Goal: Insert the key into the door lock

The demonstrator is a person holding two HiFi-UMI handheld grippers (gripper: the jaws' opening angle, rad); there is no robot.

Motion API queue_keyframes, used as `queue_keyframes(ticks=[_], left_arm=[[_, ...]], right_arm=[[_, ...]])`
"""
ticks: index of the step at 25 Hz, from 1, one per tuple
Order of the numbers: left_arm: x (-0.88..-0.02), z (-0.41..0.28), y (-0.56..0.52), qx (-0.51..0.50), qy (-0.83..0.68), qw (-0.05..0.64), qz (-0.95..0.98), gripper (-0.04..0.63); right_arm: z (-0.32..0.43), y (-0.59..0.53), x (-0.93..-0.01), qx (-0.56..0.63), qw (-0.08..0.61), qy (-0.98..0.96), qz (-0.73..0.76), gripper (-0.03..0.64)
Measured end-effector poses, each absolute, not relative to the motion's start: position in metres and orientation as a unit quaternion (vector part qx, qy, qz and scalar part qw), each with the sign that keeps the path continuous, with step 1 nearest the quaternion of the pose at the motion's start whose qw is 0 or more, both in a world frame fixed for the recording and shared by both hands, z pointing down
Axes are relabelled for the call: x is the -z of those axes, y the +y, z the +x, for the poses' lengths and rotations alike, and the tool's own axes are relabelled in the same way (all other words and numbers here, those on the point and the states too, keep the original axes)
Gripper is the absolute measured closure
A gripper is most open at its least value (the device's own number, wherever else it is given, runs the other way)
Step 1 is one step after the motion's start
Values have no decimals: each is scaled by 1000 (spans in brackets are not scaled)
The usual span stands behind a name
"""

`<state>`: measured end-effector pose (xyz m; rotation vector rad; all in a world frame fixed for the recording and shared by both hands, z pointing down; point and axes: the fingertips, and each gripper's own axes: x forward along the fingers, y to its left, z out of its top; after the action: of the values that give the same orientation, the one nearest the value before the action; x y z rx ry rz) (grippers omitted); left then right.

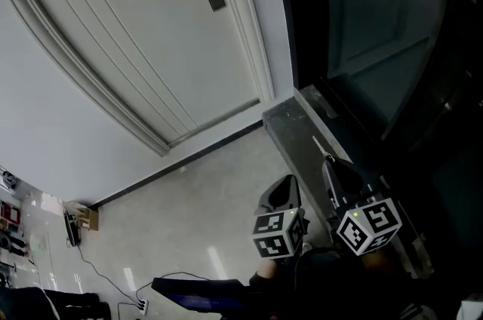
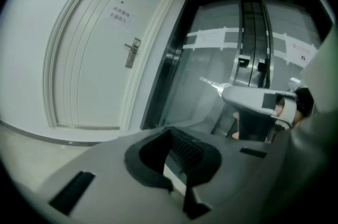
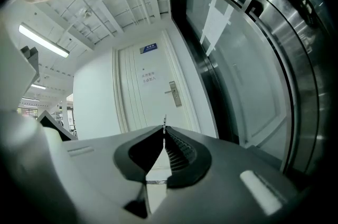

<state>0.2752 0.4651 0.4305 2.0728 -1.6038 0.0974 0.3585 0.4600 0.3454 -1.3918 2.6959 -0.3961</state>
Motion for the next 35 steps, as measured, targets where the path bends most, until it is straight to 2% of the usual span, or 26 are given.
queue_keyframes(ticks=[25, 35], left_arm=[[-413, 132, 253, -27, -548, 246, 799, 595], [-422, 110, 200, -34, -537, 255, 804, 595]], right_arm=[[224, 262, -337, 110, 51, 854, -506, 605], [191, 217, -341, 112, 36, 852, -511, 606]])
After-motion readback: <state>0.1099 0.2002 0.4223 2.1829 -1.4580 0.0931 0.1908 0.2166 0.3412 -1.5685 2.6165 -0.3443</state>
